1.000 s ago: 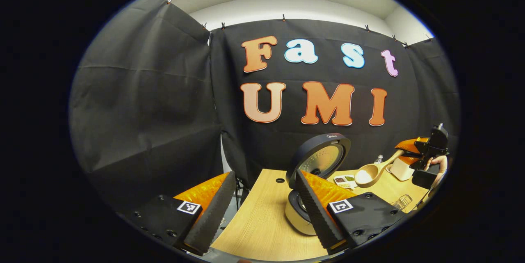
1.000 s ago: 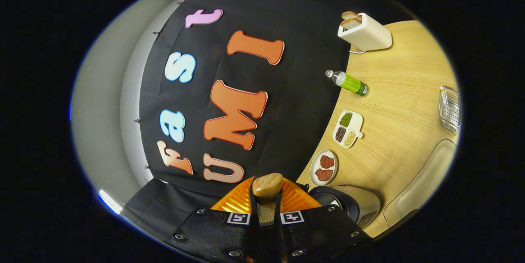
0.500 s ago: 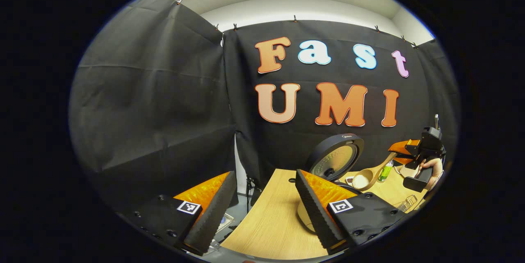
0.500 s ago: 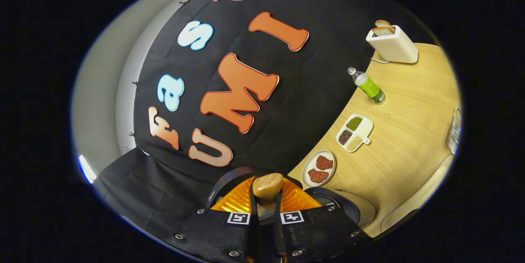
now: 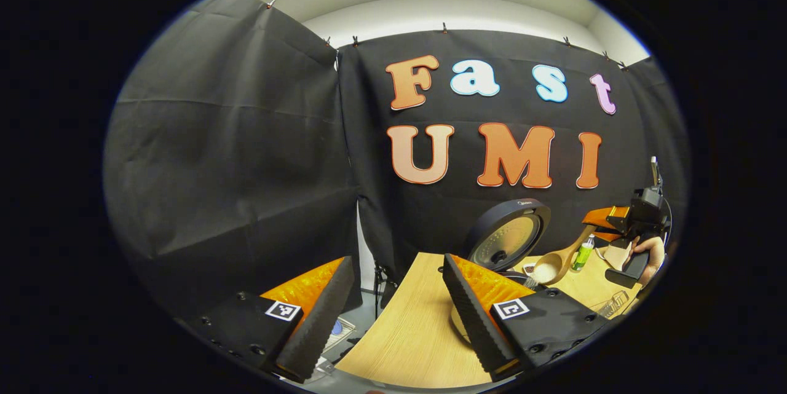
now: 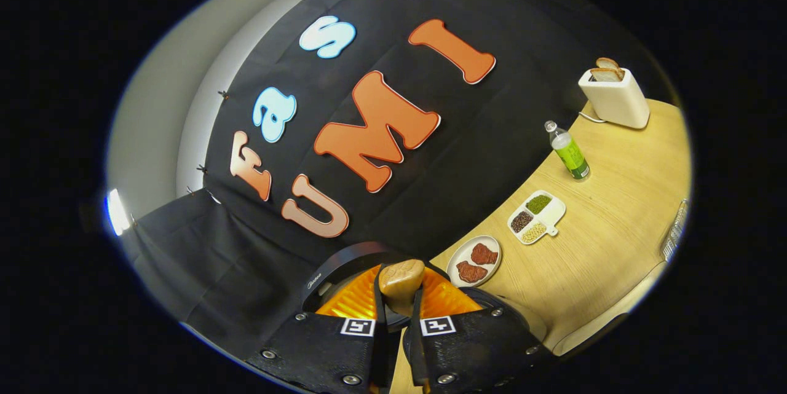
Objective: Close the left gripper, press the button to open the rice cooker; take a wooden spoon from the chopstick holder with the right hand, scoop a spoonful of rice and pour it into the rice cooker, then put the wooden spoon back into the chopstick holder.
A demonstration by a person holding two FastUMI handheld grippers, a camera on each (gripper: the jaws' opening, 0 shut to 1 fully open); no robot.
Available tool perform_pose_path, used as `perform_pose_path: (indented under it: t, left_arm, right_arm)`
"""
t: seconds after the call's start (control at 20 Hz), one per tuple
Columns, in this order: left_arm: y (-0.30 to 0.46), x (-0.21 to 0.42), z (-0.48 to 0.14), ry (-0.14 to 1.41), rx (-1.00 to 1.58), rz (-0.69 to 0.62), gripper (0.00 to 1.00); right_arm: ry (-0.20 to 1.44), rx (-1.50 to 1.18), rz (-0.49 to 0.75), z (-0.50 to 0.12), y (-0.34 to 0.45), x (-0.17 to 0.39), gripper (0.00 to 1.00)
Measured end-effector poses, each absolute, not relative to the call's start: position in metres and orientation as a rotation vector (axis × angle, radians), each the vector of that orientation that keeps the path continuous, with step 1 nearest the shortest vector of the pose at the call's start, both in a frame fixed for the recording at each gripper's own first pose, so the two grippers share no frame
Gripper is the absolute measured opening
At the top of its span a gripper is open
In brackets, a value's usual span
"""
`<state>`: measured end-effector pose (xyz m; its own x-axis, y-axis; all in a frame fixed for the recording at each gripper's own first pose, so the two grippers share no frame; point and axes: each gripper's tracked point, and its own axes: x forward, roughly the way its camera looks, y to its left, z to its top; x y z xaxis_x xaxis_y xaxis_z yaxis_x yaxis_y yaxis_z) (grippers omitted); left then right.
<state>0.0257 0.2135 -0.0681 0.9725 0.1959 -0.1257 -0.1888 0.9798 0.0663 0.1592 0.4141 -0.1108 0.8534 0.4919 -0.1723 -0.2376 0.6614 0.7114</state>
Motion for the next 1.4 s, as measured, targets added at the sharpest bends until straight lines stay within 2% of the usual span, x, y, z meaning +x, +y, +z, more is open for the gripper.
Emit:
perform_pose_path:
  t: [0.8, 0.85, 0.9, 1.4]
  left_arm:
    - [0.215, 0.026, -0.071, 0.149, 0.052, 0.184, 0.94]
    - [0.214, 0.027, -0.073, 0.153, 0.054, 0.178, 0.94]
    - [0.214, 0.027, -0.072, 0.153, 0.056, 0.175, 0.94]
    - [0.214, 0.028, -0.075, 0.159, 0.056, 0.168, 0.94]
  right_arm:
    - [0.279, 0.492, 0.482, -0.101, 0.434, 0.150, 0.12]
    - [0.275, 0.476, 0.490, -0.101, 0.436, 0.149, 0.07]
    - [0.272, 0.464, 0.499, -0.101, 0.437, 0.147, 0.12]
    - [0.222, 0.282, 0.554, -0.102, 0.452, 0.135, 0.12]
